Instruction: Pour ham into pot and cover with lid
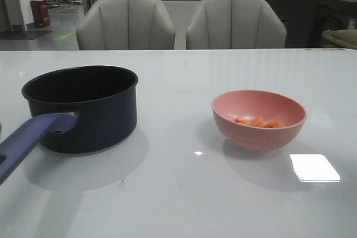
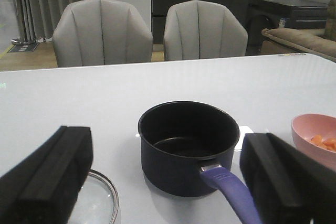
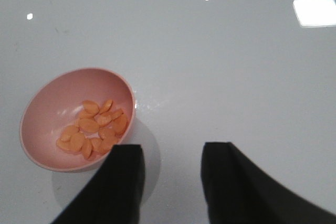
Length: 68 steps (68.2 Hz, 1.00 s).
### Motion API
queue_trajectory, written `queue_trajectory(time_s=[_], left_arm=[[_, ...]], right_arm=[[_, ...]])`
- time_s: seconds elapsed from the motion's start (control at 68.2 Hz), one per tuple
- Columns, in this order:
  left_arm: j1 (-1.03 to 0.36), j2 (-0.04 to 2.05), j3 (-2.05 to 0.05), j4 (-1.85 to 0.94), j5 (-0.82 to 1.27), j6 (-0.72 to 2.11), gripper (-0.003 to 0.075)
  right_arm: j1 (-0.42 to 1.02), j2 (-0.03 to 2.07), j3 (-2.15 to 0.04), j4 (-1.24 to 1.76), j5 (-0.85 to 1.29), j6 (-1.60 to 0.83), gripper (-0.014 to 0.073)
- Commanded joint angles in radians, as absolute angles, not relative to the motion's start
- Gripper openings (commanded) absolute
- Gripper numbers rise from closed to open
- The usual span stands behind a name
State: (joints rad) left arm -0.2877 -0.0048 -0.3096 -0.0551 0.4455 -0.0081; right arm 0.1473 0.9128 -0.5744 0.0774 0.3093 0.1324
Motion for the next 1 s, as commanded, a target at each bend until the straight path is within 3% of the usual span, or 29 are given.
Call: queue_trajectory(time_s=[0.0,0.337,0.601,0.894,0.982], left_arm=[[-0.296,-0.008,-0.334,-0.059,0.369,-0.008,0.0624],[-0.296,-0.008,-0.334,-0.059,0.369,-0.008,0.0624],[-0.296,-0.008,-0.334,-0.059,0.369,-0.008,0.0624],[-0.296,-0.008,-0.334,-0.059,0.369,-0.008,0.0624],[-0.296,-0.008,-0.334,-0.059,0.369,-0.008,0.0624]], right_arm=[[0.191,1.055,-0.700,0.081,0.272,0.126,0.0478],[0.236,1.511,-0.966,0.085,0.334,0.126,0.0472],[0.236,1.690,-1.058,0.092,0.351,0.126,0.0464],[0.236,1.746,-1.096,0.169,0.339,0.126,0.0137],[0.236,1.732,-1.096,0.172,0.333,0.126,0.0132]])
